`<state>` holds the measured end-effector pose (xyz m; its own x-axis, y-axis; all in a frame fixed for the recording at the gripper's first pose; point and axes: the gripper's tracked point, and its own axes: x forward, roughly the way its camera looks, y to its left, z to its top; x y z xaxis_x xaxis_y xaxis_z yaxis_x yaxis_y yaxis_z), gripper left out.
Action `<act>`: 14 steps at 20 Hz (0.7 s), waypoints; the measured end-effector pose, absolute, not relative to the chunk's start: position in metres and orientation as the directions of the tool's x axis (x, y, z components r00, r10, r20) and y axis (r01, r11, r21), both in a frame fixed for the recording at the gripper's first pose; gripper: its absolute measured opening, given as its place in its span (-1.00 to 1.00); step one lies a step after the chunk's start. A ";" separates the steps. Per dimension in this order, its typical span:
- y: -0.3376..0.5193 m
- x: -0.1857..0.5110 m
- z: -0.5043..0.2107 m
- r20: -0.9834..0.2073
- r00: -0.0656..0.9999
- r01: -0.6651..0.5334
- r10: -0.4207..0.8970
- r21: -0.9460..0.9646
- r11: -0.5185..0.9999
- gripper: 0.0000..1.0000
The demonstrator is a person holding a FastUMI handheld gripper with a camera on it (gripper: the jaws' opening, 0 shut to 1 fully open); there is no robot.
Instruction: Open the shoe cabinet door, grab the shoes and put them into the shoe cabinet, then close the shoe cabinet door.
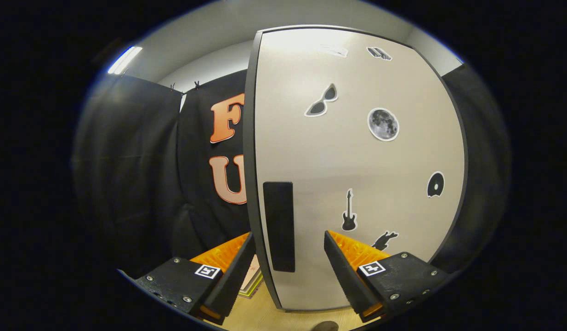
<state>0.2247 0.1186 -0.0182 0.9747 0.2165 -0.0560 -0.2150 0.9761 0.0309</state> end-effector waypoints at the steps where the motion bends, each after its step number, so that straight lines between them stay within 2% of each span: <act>1: 0.121 0.231 -0.019 -0.059 0.974 -0.215 0.217 0.029 0.976 0.88; 5: 0.126 0.244 -0.018 -0.065 0.976 -0.209 0.210 0.025 0.978 0.78; 7: 0.124 0.246 -0.017 -0.059 0.978 -0.199 0.198 -0.002 0.980 0.57; 10: 0.130 0.246 -0.021 -0.080 0.972 -0.217 0.219 0.028 0.976 0.10; 12: 0.133 0.246 -0.020 -0.077 0.973 -0.219 0.220 0.015 0.976 -0.14; 14: 0.134 0.245 -0.020 -0.083 0.975 -0.208 0.208 0.004 0.978 -0.25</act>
